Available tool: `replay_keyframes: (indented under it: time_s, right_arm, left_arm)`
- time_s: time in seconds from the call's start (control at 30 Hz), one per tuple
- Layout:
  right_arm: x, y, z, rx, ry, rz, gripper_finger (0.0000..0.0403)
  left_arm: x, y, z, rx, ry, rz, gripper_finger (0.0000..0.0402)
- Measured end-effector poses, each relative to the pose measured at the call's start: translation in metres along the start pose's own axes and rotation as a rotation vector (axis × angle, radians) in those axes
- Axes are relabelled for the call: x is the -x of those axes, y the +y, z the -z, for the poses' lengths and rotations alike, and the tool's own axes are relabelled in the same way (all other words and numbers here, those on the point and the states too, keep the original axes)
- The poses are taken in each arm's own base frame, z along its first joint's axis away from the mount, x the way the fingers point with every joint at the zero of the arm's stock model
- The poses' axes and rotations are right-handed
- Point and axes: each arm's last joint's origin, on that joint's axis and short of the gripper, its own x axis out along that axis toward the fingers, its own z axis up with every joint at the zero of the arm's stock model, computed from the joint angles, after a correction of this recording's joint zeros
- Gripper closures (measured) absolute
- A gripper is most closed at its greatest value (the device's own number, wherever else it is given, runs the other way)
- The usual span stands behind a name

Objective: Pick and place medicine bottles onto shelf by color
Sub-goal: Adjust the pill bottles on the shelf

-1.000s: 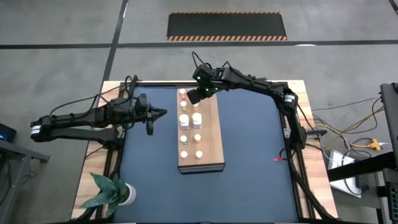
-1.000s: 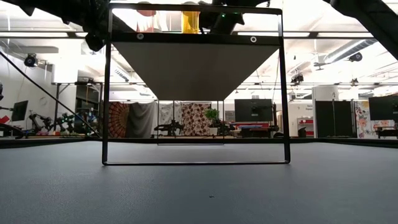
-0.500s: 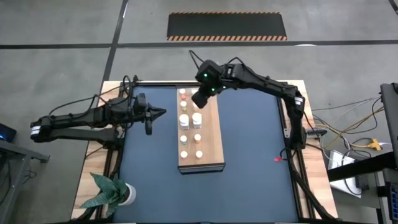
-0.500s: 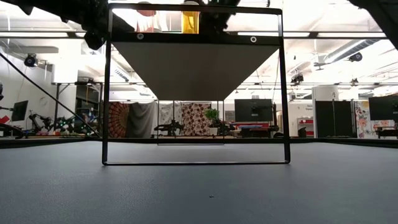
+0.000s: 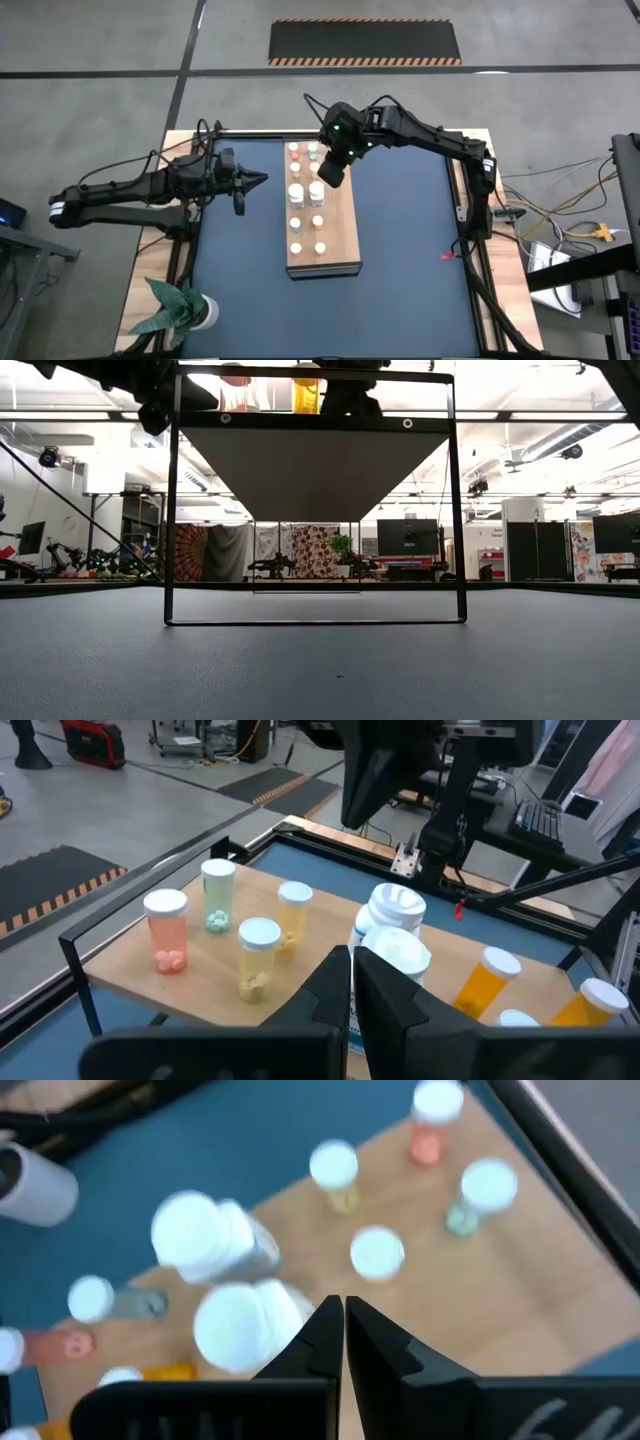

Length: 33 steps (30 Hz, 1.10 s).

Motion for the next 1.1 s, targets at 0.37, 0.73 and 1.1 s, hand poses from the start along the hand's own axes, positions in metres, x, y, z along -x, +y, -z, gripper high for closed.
replay_keyframes:
  time_s: [0.37,0.73,1.1]
  right_arm:
    - [-0.005,0.002,0.014,-0.046,0.143,-0.061,0.0394]
    - [-0.037,0.018,0.030,-0.056,0.219,-0.084,0.0394]
    - [-0.050,0.017,0.035,-0.085,0.214,-0.080,0.0394]
  left_arm:
    - [-0.003,0.000,0.001,-0.002,0.011,-0.002,0.0402]
    - [-0.008,-0.001,0.004,-0.005,0.041,0.018,0.0402]
    - [-0.010,-0.002,0.005,-0.005,0.053,0.039,0.0402]
